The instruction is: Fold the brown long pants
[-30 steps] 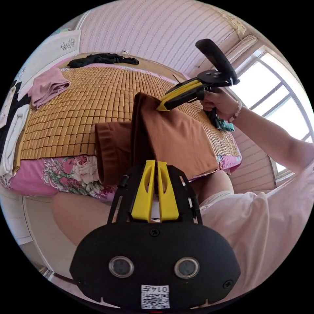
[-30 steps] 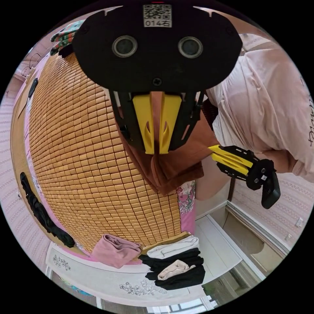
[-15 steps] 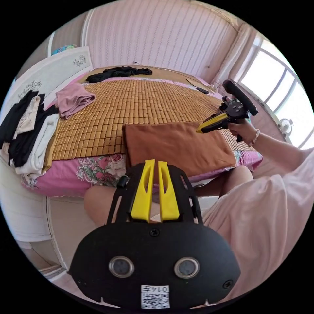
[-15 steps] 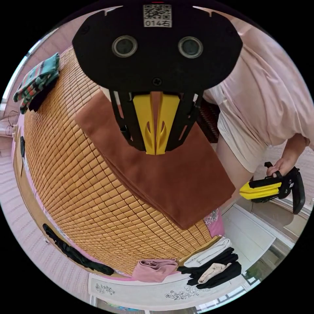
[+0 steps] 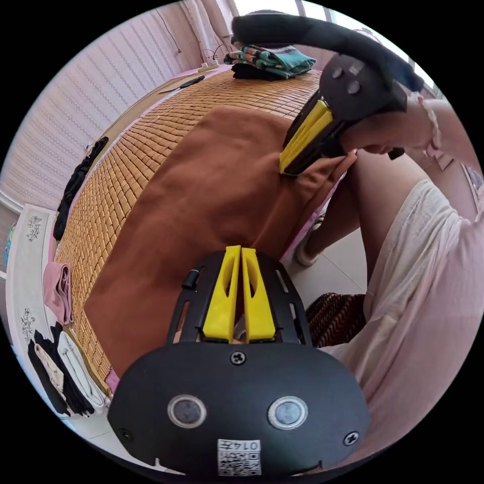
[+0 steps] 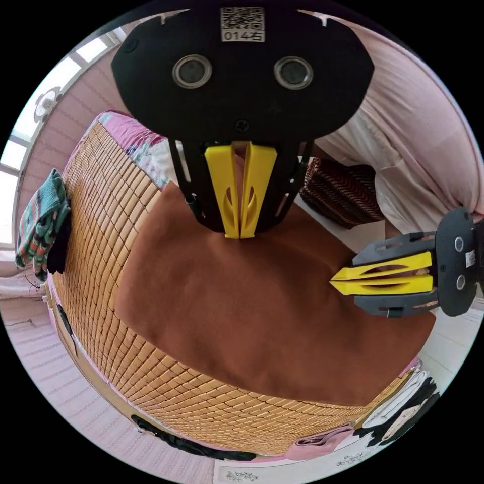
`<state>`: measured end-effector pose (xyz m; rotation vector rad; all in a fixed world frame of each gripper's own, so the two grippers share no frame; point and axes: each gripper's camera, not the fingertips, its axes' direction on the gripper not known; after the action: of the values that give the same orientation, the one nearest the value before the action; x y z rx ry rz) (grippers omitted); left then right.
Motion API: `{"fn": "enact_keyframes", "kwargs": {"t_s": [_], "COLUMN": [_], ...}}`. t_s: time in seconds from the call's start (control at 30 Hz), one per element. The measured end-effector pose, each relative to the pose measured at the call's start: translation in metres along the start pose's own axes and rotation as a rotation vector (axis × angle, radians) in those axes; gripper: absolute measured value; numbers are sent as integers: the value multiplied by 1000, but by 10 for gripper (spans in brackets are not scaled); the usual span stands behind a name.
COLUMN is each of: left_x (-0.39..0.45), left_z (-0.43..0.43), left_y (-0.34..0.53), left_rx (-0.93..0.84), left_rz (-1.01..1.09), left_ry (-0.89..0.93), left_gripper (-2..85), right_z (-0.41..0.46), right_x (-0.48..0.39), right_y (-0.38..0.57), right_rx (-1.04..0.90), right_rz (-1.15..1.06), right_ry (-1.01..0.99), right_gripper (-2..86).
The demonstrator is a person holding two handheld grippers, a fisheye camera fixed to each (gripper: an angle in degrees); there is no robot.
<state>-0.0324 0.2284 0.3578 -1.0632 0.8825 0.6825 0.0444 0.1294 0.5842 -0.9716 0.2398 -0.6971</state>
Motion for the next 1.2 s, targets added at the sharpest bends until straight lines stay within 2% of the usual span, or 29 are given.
{"fn": "enact_keyframes", "kwargs": {"t_s": [0.07,0.13,0.27,0.4,0.47,0.5,0.53,0.73,0.87,0.9,1.07,1.2], "left_x": [2,2,-6,-6,-7,-8,-11,-19,-16,-16,-26,-20], "left_z": [-1,-2,-4,-8,-9,-10,-10,-17,-32,-36,-32,-36], "left_y": [10,12,6,4,1,0,-1,-8,-21,-23,-25,-34], "left_rx": [68,80,59,65,57,54,56,58,-16,-33,-28,-45], "left_rz": [-24,-62,-96,-85,-78,-79,-84,-78,-48,-37,-83,-17], "left_ry": [-12,-2,51,55,60,70,84,119,117,129,189,133], "left_gripper": [-10,-10,-10,-10,-10,-10,-10,-10,-10,-10,-9,-9], "right_z": [-12,-40,-61,-53,-30,-31,-30,-29,-48,-56,-31,-26], "right_x": [4,6,1,-6,-4,7,19,66,69,72,82,92], "right_y": [-14,-32,-79,-135,-150,-150,-152,-160,-173,-177,-185,-176], "right_rx": [-44,58,103,50,-20,46,33,-35,-73,-35,-99,-108], "right_rz": [-78,-118,-187,-227,-206,-133,-74,-18,-142,-150,-138,-162], "right_ry": [-73,-109,-66,-9,-17,-65,-122,-319,-222,-181,-147,-116], "right_gripper": [-5,-5,-5,-5,-5,-5,-5,-8,-7,-6,-6,-6]}}
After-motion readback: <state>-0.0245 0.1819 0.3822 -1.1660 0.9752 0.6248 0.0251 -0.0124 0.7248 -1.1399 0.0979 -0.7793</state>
